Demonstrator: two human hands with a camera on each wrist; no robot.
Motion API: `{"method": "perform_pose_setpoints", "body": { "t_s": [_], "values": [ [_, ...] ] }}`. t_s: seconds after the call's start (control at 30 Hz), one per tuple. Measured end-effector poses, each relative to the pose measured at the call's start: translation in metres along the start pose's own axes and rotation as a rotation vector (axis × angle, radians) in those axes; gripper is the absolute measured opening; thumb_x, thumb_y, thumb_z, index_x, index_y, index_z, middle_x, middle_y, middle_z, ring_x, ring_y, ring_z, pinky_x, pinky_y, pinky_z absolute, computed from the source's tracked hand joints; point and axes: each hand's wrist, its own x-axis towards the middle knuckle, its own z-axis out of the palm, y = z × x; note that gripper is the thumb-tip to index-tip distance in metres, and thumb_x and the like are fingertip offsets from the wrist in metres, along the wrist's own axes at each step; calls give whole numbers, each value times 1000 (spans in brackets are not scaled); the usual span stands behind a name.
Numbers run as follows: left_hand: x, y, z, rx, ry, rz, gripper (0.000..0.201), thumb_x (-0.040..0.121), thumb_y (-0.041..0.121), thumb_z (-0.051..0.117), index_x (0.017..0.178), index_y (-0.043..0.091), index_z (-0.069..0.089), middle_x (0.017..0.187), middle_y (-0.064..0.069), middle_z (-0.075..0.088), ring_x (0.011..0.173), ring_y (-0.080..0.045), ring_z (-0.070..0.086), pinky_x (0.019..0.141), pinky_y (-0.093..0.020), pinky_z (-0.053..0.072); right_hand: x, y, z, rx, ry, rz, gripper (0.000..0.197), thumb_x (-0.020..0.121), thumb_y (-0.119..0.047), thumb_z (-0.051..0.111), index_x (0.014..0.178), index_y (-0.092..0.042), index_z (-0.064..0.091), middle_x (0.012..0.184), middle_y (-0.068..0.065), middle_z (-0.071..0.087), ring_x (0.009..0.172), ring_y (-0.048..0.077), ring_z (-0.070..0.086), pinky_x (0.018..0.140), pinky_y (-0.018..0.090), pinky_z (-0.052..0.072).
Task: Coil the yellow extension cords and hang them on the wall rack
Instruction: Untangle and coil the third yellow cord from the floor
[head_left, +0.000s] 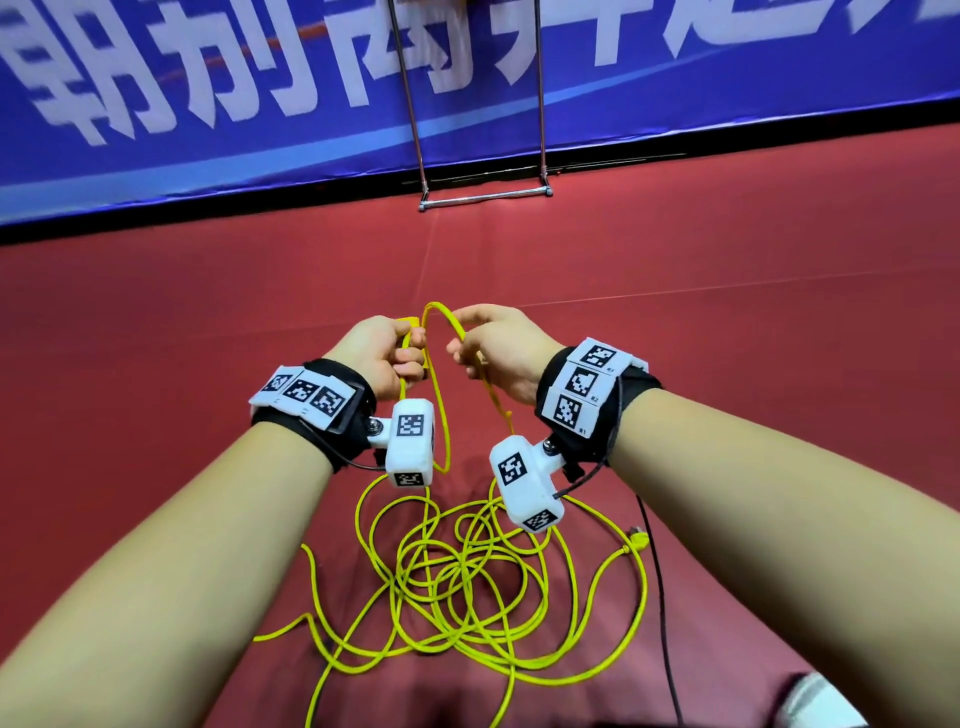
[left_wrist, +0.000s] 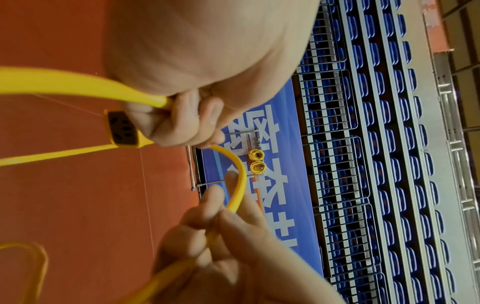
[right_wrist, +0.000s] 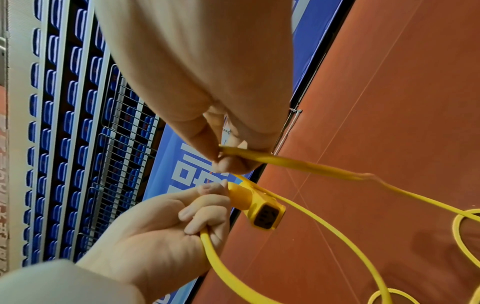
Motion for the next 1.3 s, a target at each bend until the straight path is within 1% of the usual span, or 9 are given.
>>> {"method": "perform_pose_setpoints", "body": {
  "t_s": [0.13, 0.23, 0.37, 0.43, 0.6, 0.83, 0.9, 1.07, 1.3],
  "values": [
    [2, -1, -1, 33, -9, -6, 33, 103, 17, 31, 72, 13, 42, 54, 4, 39, 31, -6, 22, 31, -16, 12, 2, 9, 1, -31, -4, 7, 50, 91, 16, 40, 127, -14, 57, 67, 9, 51, 52, 18, 50, 56, 31, 45],
    [2, -3, 0, 39, -37, -12, 32, 103, 19, 30, 75, 13, 43, 52, 4, 40, 30, -5, 23, 31, -16, 12, 2, 11, 1, -78, -7, -36, 47, 95, 9, 43, 133, -17, 52, 72, 7, 57, 51, 16, 53, 55, 29, 44],
    [1, -4, 5, 58, -75, -15, 30, 103, 19, 30, 77, 12, 44, 54, 4, 41, 31, -5, 23, 33, -16, 11, 3, 11, -1, -67, 92, -88, 23, 93, 5, 53, 113, -6, 52, 84, 10, 67, 51, 17, 52, 46, 26, 45],
    [0, -5, 8, 76, -93, -10, 29, 102, 18, 31, 77, 12, 44, 55, 4, 41, 31, -5, 22, 34, -16, 11, 5, 13, -4, -56, 135, -101, 15, 92, 4, 53, 103, -7, 52, 85, 9, 68, 53, 17, 51, 45, 24, 44],
    [-1, -6, 13, 111, -119, -14, 29, 103, 18, 31, 79, 11, 45, 60, 3, 40, 31, -5, 23, 31, -17, 13, 8, 15, -8, -44, 151, -119, 17, 92, 5, 52, 90, -12, 52, 81, 7, 68, 56, 16, 51, 48, 27, 44],
    [-2, -9, 19, 133, -134, -26, 30, 103, 17, 33, 77, 11, 47, 61, 3, 40, 31, -5, 24, 29, -16, 15, 9, 17, -6, -87, 169, -128, 14, 92, 5, 52, 99, -7, 56, 68, 7, 59, 50, 14, 50, 45, 25, 44],
    [-3, -11, 20, 118, -132, -24, 30, 103, 17, 31, 77, 11, 46, 60, 3, 41, 31, -5, 24, 30, -16, 14, 10, 18, -5, -115, 197, -150, 13, 91, 4, 56, 96, -8, 59, 64, 6, 57, 51, 14, 52, 45, 25, 46],
    [1, -12, 19, 112, -136, -22, 30, 102, 15, 29, 77, 12, 43, 59, 4, 41, 32, -5, 23, 30, -16, 14, 18, 20, -4, -88, 307, -140, 19, 88, 2, 59, 83, -17, 59, 66, 9, 59, 59, 21, 56, 56, 34, 50],
    [1, -13, 17, 79, -102, -17, 31, 102, 15, 30, 75, 12, 43, 57, 3, 41, 31, -5, 24, 30, -16, 14, 8, 17, -2, -73, 224, -111, 14, 89, 5, 57, 100, -3, 61, 73, 13, 58, 54, 17, 52, 48, 27, 48]
  ]
}}
